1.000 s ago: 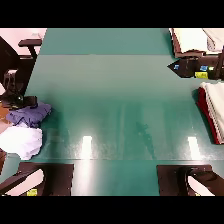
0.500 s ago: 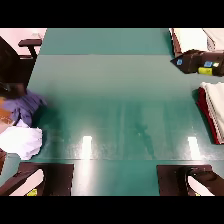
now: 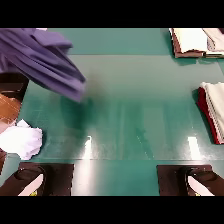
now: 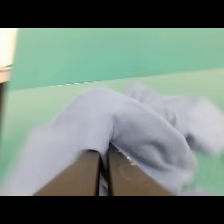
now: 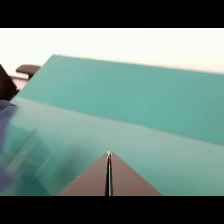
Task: Fold the shirts.
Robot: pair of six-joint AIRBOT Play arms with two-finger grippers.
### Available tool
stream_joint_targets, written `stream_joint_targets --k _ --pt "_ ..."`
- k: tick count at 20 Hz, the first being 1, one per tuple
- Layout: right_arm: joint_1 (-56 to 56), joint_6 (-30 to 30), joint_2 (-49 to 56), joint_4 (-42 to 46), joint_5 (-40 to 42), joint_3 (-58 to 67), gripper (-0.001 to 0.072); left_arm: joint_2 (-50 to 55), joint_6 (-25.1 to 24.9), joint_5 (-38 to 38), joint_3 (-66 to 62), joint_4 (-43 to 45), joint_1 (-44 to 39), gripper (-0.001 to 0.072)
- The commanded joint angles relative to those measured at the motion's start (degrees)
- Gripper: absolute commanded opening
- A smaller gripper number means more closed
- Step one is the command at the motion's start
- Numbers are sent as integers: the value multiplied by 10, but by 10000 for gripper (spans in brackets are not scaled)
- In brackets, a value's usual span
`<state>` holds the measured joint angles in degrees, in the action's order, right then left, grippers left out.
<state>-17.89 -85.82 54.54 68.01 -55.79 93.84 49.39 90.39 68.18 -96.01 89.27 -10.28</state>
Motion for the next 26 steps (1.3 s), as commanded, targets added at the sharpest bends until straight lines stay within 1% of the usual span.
stream_joint_targets --k 1,4,7,8,9,10,12,13,15,17,18,20,22,24,26 --pt "0 0 0 12 1 27 18 48 12 40 -23 -1 -117 23" --pt "0 0 0 11 -4 27 18 145 12 55 -23 -1 -239 24" --pt "0 0 0 11 -22 27 18 255 10 18 -23 -5 -353 29" --pt "0 0 0 11 -28 27 17 290 -3 -7 -23 -19 -378 76" --pt "0 0 0 11 -34 27 18 316 -15 -33 -23 -42 -394 389" --pt "0 0 0 11 -39 27 17 337 -15 -64 -23 -63 -400 606" --pt "0 0 0 11 -46 27 18 348 -14 -91 -23 -67 -391 606" --pt "0 0 0 11 -49 27 18 346 -14 -87 -26 -65 -369 606" --pt "0 0 0 11 -49 27 18 346 -14 -49 -33 -64 -304 606" --pt "0 0 0 11 -52 27 18 346 -2 -5 -23 -68 -216 606" --pt "0 0 0 11 -54 26 18 346 -1 -2 -9 -76 -174 606" --pt "0 0 1 11 -57 26 18 347 2 -10 35 -118 -94 606" --pt "0 0 1 11 -57 26 17 352 0 -29 99 -188 -34 606" --pt "0 0 1 11 -57 26 17 362 -12 -60 166 -254 0 606" --pt "0 0 1 11 -57 26 17 381 -24 -98 215 -283 2 601"
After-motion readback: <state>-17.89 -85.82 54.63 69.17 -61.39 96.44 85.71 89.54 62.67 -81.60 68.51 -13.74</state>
